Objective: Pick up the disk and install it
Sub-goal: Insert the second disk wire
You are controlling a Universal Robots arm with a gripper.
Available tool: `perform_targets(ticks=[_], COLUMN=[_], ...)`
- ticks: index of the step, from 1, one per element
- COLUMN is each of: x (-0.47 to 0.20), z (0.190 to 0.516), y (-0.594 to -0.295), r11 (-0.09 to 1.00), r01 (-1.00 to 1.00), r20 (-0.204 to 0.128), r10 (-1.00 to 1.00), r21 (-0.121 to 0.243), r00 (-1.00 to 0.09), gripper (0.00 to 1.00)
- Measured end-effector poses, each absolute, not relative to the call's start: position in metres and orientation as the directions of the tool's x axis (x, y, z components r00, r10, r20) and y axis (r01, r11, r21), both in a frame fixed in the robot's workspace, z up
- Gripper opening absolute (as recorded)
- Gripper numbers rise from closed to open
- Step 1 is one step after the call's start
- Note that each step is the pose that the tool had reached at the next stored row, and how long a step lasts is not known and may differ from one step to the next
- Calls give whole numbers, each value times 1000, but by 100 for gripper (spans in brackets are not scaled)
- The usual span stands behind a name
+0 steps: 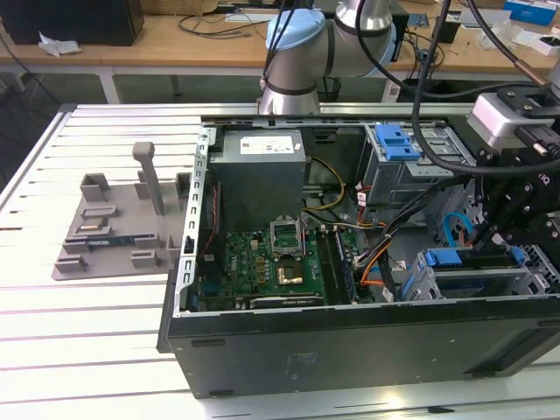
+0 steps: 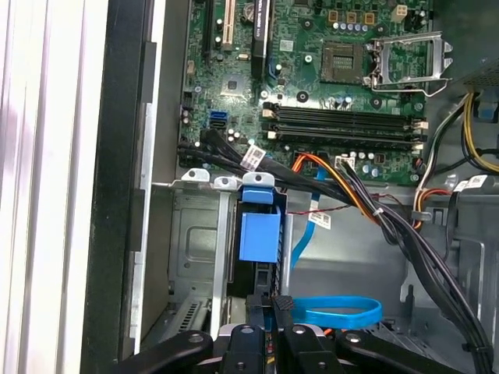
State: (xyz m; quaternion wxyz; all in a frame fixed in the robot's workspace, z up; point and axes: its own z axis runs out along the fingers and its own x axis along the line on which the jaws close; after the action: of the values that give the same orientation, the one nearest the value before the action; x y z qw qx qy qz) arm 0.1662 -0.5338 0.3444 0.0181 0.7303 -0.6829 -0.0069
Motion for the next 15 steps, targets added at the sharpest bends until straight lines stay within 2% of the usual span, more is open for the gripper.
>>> perform_targets(ticks=[9,11,12,15], x=[166,166,166,166], z=[340,340,340,342], y=[-534,-534,-534,-534], r11=[-69,-69,-69,-69], r01=[-997,-997,-997,-997], r20=[15,14,14,14], r10=[-997,-997,-997,-997], r21=[36,36,36,36], r00=[70,70,70,70], gripper=[16,17,24,24])
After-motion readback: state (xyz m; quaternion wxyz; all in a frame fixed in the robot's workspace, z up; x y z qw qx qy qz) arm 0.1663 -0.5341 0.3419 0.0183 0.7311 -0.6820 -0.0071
